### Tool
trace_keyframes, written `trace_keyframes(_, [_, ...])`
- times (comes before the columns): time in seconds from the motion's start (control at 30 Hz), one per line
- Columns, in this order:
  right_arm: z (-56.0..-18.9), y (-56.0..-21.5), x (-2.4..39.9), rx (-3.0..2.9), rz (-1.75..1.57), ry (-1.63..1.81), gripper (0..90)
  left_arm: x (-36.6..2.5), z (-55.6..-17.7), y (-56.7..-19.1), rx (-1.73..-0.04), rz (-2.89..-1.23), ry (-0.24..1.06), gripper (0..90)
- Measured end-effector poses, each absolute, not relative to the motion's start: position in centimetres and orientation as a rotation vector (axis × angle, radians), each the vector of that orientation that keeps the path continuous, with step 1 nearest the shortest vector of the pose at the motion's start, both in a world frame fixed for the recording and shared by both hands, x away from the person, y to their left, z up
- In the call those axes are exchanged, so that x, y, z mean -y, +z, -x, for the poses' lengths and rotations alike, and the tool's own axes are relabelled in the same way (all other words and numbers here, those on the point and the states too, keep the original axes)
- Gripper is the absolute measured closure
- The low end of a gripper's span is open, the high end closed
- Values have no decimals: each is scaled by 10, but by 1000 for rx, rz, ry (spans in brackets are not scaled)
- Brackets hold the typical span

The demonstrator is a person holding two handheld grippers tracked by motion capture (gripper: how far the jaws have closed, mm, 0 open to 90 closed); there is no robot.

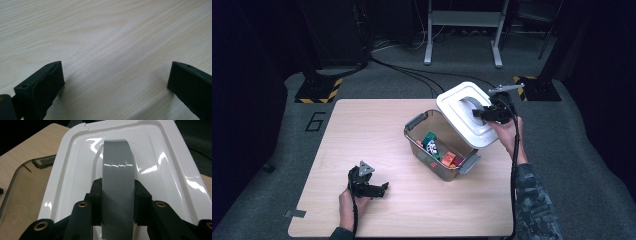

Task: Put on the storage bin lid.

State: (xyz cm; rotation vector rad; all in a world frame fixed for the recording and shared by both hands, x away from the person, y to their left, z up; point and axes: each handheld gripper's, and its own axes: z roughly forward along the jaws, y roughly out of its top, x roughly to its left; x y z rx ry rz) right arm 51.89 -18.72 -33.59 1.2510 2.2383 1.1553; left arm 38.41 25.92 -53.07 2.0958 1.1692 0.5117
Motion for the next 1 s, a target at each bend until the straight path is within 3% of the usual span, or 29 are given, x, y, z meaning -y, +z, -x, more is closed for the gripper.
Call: trace_keyframes(1.0, [-500,-360,116,-2455,-1175,1133,670,-259,-384,-531,-1165,-2099,514,4])
